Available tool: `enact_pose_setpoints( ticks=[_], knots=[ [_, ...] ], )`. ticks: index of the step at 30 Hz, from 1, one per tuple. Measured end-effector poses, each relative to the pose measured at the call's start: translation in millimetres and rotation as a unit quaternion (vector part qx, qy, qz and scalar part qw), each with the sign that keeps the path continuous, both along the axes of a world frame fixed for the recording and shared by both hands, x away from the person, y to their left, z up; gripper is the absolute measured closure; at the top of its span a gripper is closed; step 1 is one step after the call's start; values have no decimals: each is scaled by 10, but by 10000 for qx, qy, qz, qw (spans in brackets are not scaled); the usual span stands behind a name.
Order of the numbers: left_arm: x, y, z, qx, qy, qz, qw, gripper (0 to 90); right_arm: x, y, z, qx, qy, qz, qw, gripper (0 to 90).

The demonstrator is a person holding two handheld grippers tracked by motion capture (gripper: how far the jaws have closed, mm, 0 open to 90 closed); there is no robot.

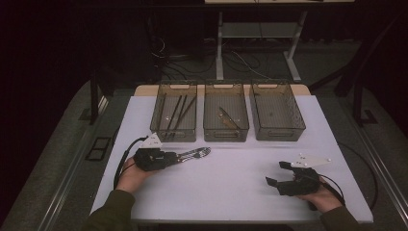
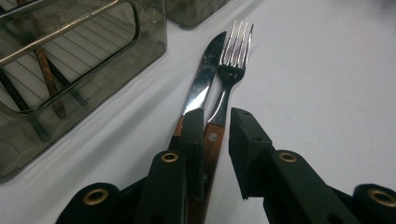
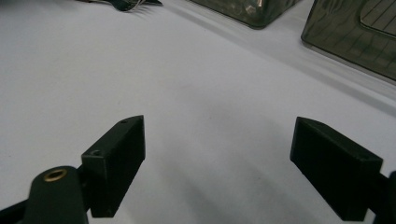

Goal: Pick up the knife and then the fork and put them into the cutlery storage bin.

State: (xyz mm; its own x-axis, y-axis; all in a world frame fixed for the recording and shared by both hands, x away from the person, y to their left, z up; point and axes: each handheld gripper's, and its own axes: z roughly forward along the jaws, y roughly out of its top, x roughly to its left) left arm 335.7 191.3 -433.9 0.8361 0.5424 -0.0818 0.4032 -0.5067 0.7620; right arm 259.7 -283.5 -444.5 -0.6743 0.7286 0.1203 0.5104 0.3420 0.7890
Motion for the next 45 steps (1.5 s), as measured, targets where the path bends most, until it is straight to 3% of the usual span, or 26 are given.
enact_pose_setpoints(
  ticks=[18, 22, 30, 41, 45],
  knots=[
    [76, -66, -94, 198, 94, -274, 9994, 750, -1, -2, 3, 12, 4, 22, 10000, 175],
    [73, -96, -136, 382, 160, -375, 9984, 741, -1, 0, 2, 15, 7, 26, 10000, 175],
    [82, -156, -152, 384, 129, -468, 9981, 703, 0, 6, 1, 20, 12, 37, 10000, 175],
    [69, -177, -167, 423, -13, -552, 9976, 752, -1, 16, 2, 20, 19, 74, 10000, 175],
    [56, -187, -159, 535, -128, -625, 9965, 770, -1, 11, 5, 28, -10, 104, 9999, 175]
  ],
)
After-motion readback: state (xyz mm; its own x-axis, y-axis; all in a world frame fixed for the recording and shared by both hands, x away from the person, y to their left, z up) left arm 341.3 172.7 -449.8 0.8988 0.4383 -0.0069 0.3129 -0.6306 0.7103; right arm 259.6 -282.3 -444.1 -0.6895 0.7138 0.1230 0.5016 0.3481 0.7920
